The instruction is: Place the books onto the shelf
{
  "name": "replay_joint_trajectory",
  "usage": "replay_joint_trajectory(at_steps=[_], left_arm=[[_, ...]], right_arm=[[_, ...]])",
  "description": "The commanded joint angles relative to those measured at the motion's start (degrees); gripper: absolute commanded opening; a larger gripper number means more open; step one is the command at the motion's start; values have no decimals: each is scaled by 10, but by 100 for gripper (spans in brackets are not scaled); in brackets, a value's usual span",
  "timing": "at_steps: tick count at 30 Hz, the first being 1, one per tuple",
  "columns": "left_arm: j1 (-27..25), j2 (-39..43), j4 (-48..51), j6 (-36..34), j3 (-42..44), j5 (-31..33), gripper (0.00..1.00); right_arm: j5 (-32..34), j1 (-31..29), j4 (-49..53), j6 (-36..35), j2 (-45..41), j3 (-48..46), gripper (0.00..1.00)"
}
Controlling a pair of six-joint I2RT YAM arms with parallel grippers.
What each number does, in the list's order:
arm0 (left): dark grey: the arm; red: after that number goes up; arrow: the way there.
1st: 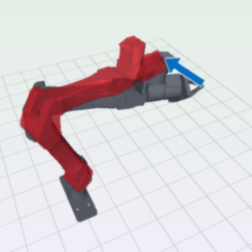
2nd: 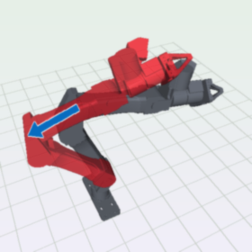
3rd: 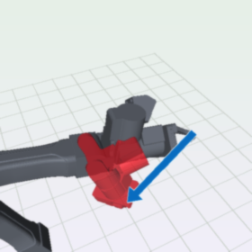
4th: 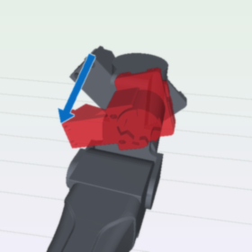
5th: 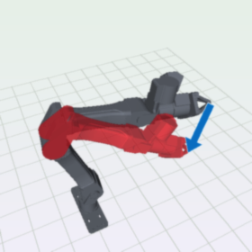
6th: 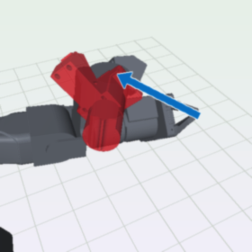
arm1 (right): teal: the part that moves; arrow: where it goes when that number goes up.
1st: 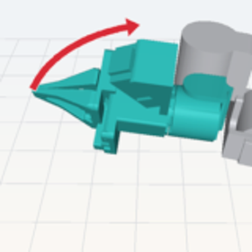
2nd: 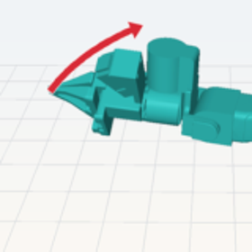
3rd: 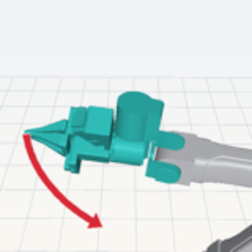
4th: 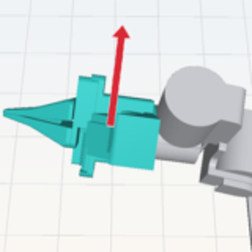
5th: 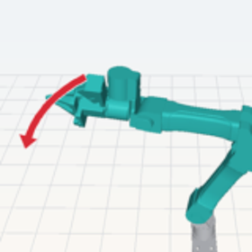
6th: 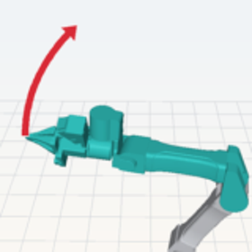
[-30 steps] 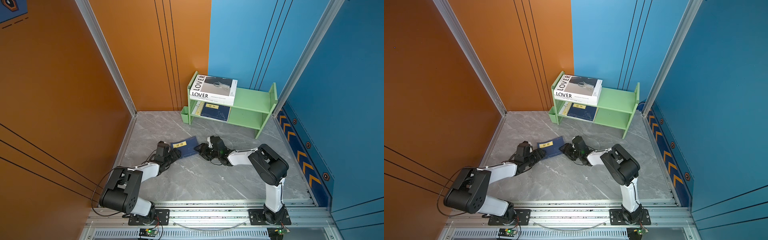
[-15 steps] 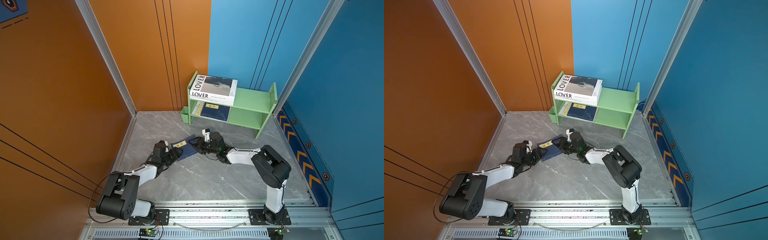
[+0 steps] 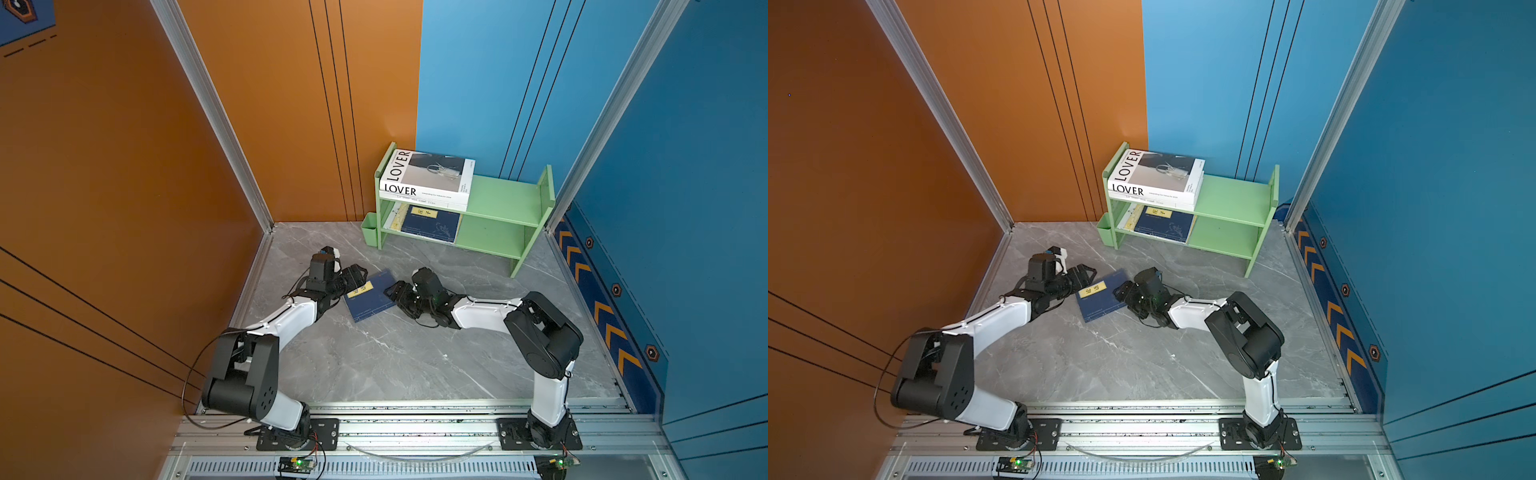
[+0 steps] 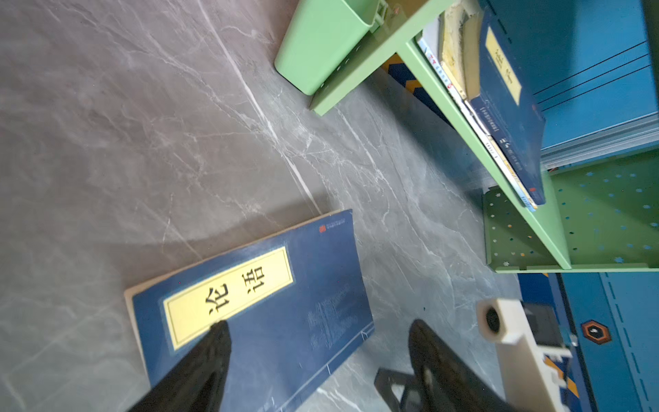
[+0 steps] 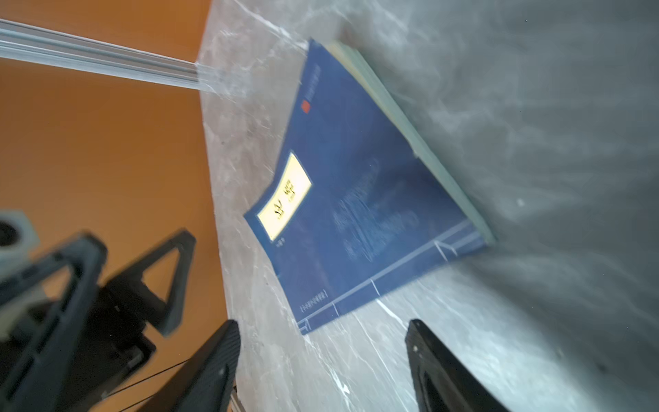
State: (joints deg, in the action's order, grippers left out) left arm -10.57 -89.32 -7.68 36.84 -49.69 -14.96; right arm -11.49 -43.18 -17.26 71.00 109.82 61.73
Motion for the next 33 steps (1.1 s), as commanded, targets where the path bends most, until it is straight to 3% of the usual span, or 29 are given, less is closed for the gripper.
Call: replay_joint_trajectory(at_steps=[1, 9, 18, 23, 33], left_arm=[[-1, -61, 7, -10, -17, 11, 80], [-4, -148, -29, 2, -57, 32, 79], [-6, -204, 20, -3, -89, 42, 78], [-10, -234, 28, 10, -115, 8, 77], [-28, -271, -107, 116, -77, -89, 75]], right_arm=[[42, -10, 25, 26, -16, -6, 79], [58, -28, 52, 47, 20, 25, 83], [48, -30, -44, 87, 72, 29, 83], [33, -25, -115, 89, 100, 37, 82], [18, -24, -253, 92, 131, 47, 79]])
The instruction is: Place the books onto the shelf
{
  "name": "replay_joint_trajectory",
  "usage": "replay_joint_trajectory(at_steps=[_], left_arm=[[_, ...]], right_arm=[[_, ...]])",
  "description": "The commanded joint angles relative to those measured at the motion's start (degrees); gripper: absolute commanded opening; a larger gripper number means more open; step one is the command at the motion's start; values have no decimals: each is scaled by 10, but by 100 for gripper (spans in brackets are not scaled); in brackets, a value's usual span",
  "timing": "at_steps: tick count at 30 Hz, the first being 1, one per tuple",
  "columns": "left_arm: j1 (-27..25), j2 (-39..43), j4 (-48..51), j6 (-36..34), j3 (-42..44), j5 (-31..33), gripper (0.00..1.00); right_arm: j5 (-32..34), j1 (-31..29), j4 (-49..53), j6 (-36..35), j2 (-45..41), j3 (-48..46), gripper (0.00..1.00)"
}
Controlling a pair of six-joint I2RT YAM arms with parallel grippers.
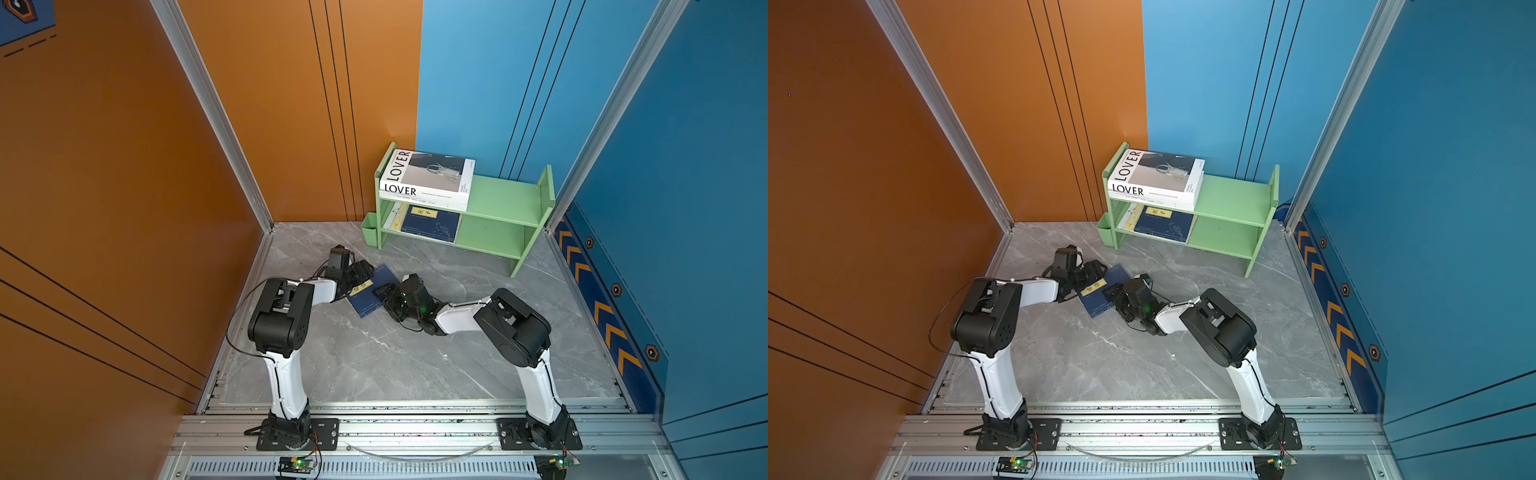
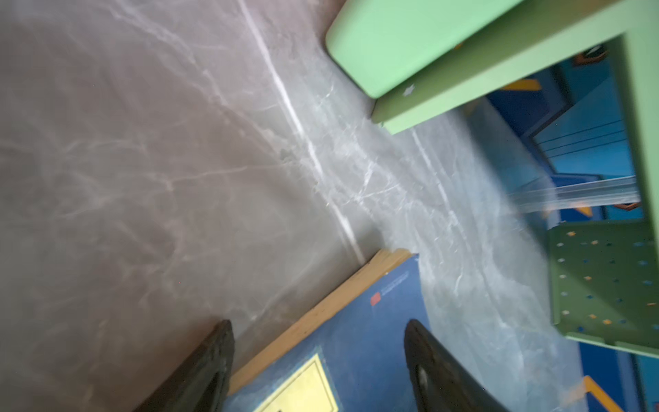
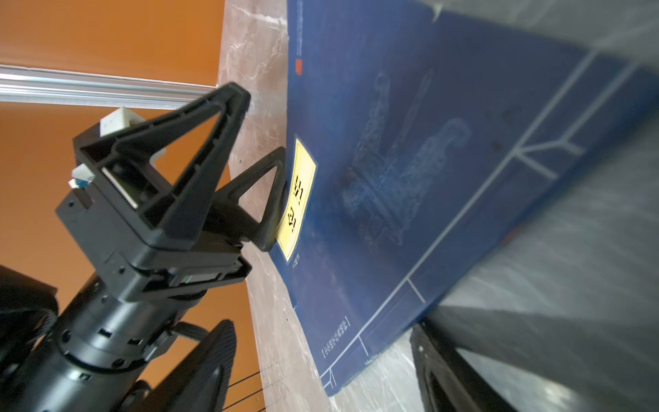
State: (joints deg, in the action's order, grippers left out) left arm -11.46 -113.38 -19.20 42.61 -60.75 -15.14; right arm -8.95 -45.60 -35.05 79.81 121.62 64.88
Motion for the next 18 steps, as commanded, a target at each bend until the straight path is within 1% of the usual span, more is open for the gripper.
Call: replay_joint_trajectory(at_steps=[1, 6, 12, 14, 16, 18], left_arm=[[-19, -33, 2, 65, 33, -94, 75], [-26, -35, -7, 75, 37, -109, 75], [-25, -31, -55, 111, 60, -124, 74], [-24, -29, -63, 116, 65, -123, 74], [-21, -26, -63, 117, 67, -122, 74], [-18, -21, -63, 118, 69, -122, 74]], right_arm=[[-8, 0, -86, 4, 15, 18, 78], [-7, 0, -94, 5, 28, 36, 77], [8, 5, -102, 2, 31, 40, 75], [10, 9, -86, 2, 28, 39, 71], [14, 12, -73, 2, 22, 31, 65], [23, 16, -48, 1, 12, 21, 54]])
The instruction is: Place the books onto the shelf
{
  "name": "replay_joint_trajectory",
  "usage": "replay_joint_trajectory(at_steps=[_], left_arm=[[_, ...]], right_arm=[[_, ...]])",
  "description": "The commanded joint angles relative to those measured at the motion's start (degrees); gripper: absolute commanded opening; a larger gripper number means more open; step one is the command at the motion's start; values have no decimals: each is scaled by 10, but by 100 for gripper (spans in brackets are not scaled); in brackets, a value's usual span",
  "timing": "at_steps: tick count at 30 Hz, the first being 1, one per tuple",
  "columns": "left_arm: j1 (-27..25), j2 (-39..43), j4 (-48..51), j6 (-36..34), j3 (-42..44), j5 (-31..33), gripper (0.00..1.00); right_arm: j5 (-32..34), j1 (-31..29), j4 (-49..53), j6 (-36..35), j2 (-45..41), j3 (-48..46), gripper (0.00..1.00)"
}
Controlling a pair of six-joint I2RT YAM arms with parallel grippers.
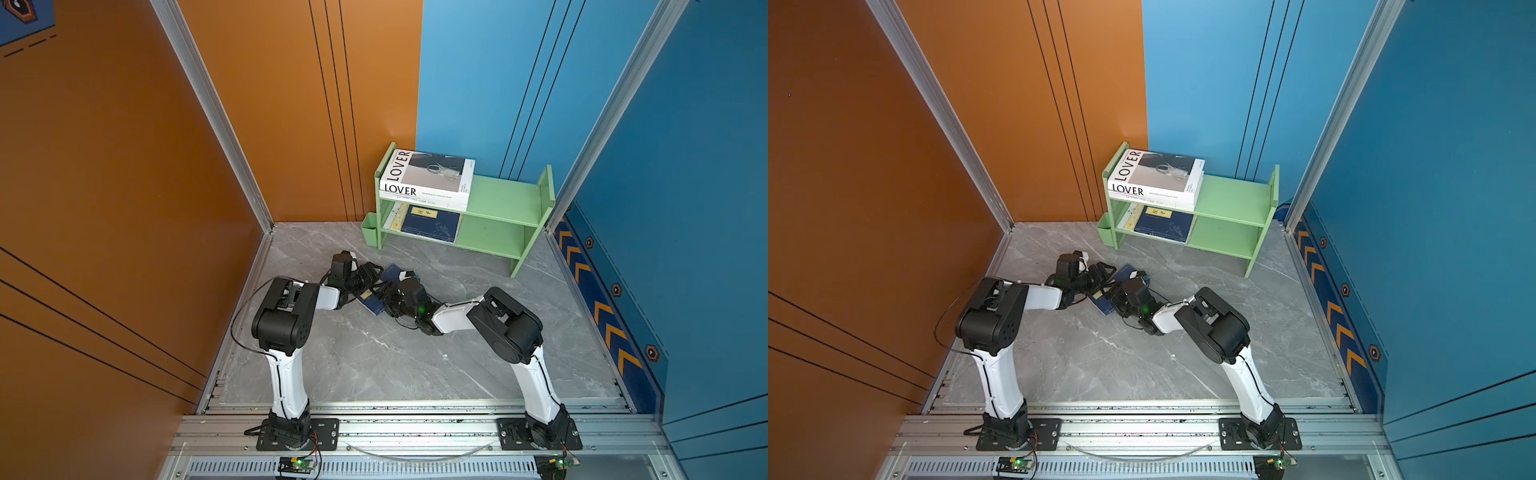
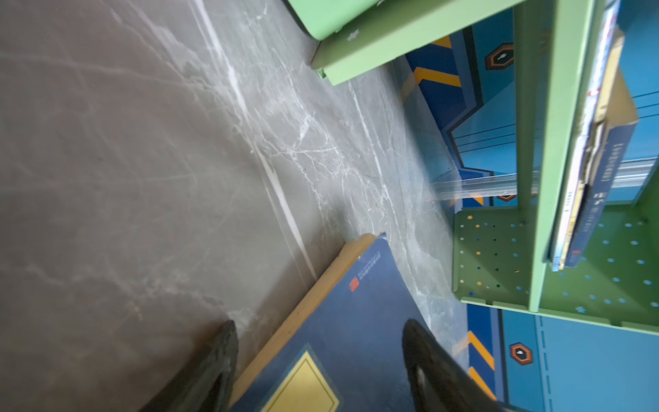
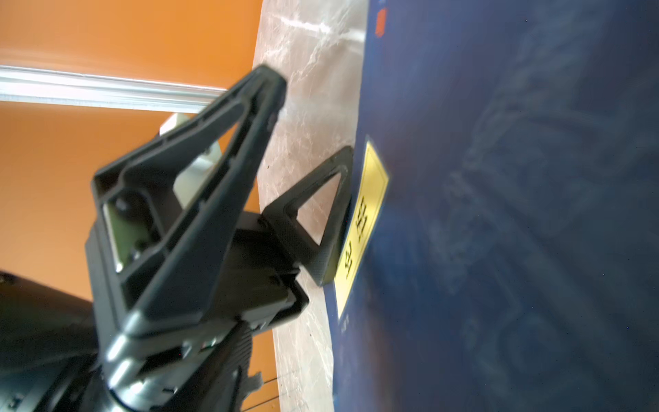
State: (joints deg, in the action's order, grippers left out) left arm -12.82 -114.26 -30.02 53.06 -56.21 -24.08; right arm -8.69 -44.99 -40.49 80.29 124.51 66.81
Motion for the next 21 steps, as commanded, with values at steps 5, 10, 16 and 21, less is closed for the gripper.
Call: replay_joint_trajectory(at_steps=[5, 10, 16, 21], left_arm=[[6, 11, 45, 12, 29, -27, 73], [20, 56, 45, 10, 43, -21, 73], [50, 136, 41, 15, 76, -21, 73], [54, 207, 74, 22, 119, -37, 75]], right_arm=[[41, 14, 66, -9, -44, -21, 29], [46, 17, 85, -15, -53, -29, 16], [36, 25, 60, 0, -81, -48, 10], [40, 28, 59, -18, -122, -61, 9]])
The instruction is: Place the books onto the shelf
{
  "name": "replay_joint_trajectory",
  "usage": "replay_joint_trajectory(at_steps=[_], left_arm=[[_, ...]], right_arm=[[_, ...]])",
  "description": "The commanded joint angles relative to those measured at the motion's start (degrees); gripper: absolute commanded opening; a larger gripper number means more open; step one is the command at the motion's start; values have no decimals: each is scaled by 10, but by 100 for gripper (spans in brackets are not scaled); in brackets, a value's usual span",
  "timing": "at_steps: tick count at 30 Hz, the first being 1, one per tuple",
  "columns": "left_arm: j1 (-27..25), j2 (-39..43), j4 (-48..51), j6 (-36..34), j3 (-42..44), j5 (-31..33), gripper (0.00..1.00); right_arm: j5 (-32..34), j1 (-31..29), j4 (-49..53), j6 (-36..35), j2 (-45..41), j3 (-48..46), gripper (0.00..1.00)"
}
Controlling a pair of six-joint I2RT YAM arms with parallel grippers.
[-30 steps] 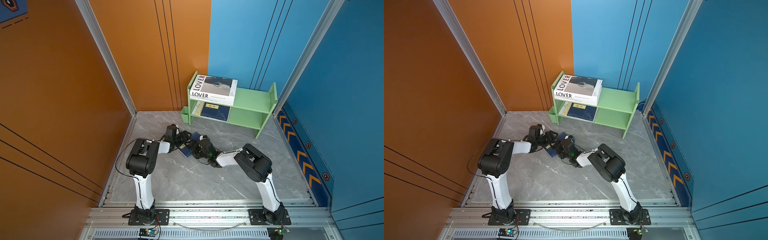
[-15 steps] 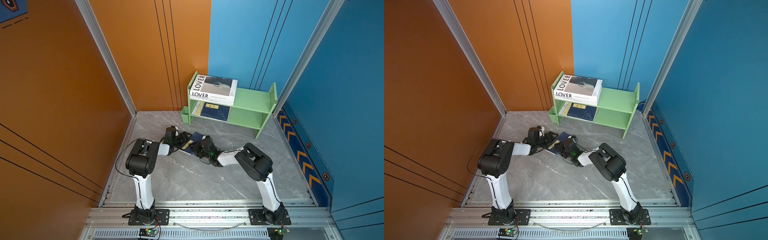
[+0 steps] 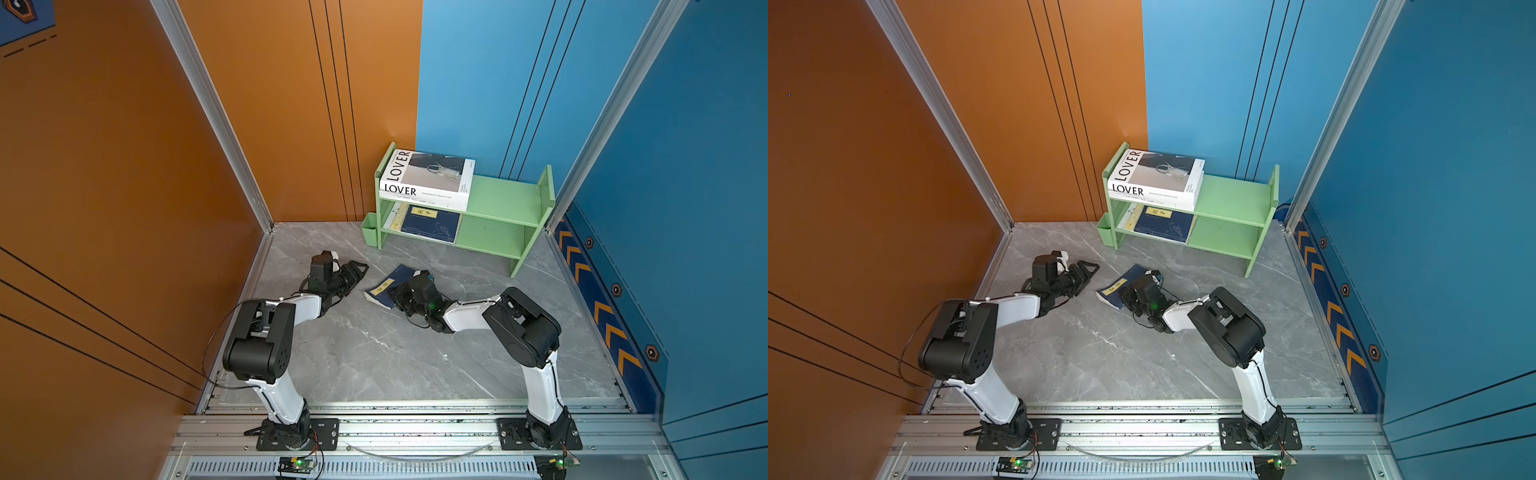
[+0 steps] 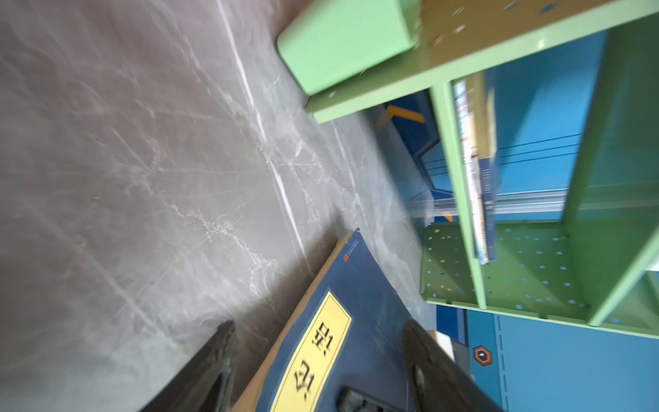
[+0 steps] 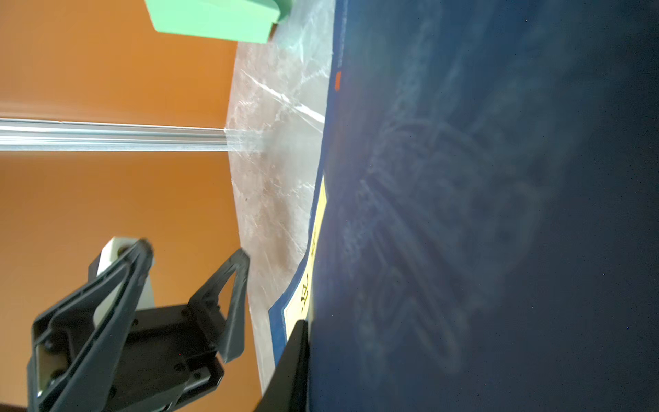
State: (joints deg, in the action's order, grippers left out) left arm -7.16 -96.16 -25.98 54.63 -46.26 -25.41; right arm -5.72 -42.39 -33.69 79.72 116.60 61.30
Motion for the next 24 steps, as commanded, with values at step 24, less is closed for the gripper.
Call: replay_joint_trajectory(at_steps=[24], left_arm=[[-94, 134, -161, 252, 114, -35, 88]], right_arm=[[-27, -4, -113, -68, -160, -37, 11]])
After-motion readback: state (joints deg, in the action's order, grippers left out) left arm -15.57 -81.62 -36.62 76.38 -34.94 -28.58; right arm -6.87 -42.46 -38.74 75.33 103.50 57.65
